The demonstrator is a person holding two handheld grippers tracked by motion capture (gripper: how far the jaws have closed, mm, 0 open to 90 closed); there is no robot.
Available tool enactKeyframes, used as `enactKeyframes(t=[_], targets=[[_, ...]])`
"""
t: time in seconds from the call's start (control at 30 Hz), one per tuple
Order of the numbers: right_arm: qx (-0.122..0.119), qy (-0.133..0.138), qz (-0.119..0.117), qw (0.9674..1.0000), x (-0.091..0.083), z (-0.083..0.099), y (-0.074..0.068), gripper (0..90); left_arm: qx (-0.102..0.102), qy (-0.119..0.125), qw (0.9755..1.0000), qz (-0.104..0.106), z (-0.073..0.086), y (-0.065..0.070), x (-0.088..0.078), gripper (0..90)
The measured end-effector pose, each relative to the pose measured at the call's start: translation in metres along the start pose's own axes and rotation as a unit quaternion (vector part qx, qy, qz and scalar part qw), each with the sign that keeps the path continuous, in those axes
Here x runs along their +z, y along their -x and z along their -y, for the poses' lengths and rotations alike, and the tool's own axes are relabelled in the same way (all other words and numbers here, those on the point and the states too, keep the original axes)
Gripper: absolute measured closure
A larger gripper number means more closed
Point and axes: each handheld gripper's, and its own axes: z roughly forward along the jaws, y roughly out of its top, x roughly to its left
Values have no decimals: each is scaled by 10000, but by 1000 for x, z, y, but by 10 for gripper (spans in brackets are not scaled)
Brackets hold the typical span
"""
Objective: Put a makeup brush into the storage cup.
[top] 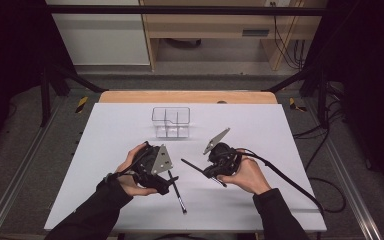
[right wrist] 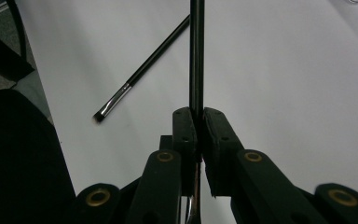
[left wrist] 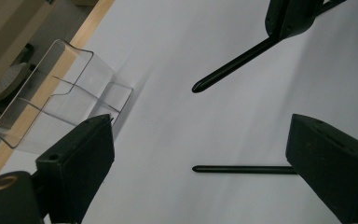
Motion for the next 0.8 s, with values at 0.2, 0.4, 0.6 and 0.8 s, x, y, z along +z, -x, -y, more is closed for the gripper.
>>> enactKeyframes(t=[0.2, 0.4, 0.6, 0.8], targets=[[-76, 17, -42, 10000, 0, 0, 1, 839, 363, -207, 9991, -40, -8, 7, 8, 92], [-121, 16, -80, 9999, 0, 0, 0, 839, 654, -319, 9973, -77, -14, 12, 11, 93], [-125, 51, -130, 9998, -1, 1, 0, 839, 944, -301, 9951, -43, -21, 17, 15, 104], [-159, 6, -176, 9997, -1, 0, 0, 839, 1288, -421, 9904, -272, -25, 24, 17, 140]])
